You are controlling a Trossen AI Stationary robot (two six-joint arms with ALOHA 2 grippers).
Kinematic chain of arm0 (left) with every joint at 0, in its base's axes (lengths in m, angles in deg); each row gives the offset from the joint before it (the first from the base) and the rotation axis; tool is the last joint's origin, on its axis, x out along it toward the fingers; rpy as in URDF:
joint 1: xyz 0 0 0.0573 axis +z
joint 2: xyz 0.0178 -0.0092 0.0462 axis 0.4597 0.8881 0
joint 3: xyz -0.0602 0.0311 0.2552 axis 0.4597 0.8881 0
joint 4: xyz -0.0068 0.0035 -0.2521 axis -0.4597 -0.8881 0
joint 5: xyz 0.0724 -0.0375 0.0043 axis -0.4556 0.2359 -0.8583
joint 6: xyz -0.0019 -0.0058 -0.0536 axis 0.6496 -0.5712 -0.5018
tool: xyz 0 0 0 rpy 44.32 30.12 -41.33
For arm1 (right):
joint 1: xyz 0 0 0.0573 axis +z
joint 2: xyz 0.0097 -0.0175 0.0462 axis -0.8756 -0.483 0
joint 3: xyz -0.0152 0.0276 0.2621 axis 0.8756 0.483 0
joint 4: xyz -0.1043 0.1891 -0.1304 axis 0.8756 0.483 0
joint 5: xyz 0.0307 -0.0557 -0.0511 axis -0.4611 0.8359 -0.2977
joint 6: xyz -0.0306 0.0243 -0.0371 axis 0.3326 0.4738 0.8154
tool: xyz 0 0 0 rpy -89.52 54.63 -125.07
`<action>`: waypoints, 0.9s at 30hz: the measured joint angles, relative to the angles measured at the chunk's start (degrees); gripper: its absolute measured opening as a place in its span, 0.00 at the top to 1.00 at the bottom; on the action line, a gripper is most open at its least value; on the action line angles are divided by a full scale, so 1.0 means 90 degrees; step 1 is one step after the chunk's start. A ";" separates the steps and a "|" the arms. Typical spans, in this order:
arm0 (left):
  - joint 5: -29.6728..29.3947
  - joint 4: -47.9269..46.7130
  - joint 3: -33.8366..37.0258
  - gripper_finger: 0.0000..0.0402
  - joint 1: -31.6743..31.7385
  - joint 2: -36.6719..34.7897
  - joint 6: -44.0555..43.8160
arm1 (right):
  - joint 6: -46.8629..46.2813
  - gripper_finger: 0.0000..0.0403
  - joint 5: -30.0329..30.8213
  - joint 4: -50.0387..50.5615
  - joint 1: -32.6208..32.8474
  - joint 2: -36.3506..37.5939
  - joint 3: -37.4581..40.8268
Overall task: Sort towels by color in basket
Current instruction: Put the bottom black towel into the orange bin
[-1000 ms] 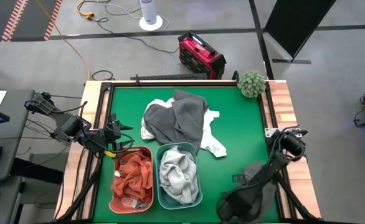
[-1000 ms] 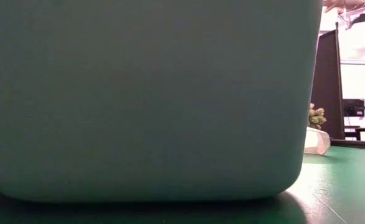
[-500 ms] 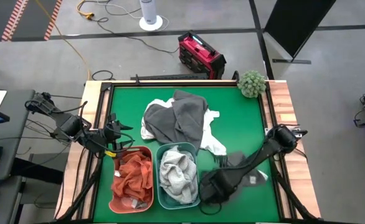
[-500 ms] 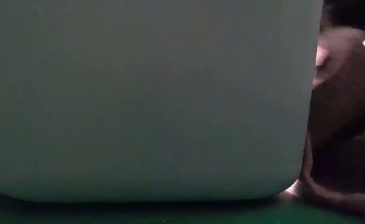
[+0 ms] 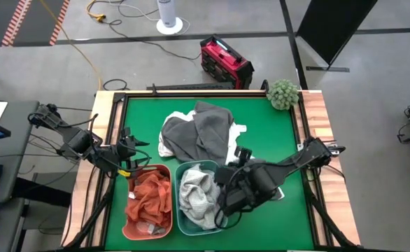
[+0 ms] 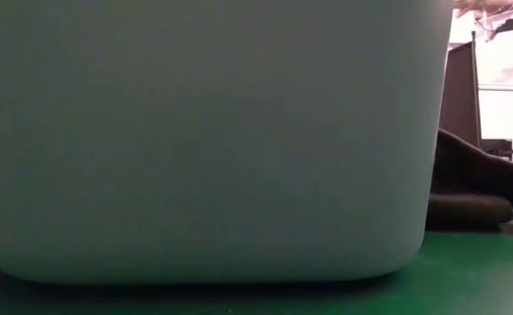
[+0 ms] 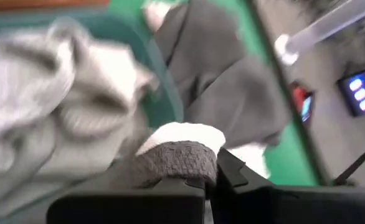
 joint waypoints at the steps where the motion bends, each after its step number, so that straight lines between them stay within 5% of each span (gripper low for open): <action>1: 0.0000 0.0000 0.0000 0.41 0.0000 0.0000 0.0002 | 0.0101 0.95 0.0228 0.0009 -0.0025 0.0001 -0.0144; 7: -0.0281 0.0093 0.0000 0.41 0.0000 0.0002 0.0169 | 0.1049 0.95 0.1287 -0.0416 -0.0220 0.0001 -0.0821; 13: -0.0403 0.1221 0.0000 0.41 0.0000 -0.0007 0.1193 | 0.3218 0.95 0.1427 -0.2478 -0.0672 0.0050 -0.0960; 19: -0.0423 0.2535 0.0000 0.41 0.0001 -0.0012 0.2381 | 0.5017 0.95 -0.0095 -0.5142 -0.1259 0.0079 -0.0961; 27: -0.0424 0.3808 0.0000 0.41 0.0001 -0.0015 0.3218 | 0.5960 0.94 -0.2611 -0.7684 -0.1800 0.0079 -0.0961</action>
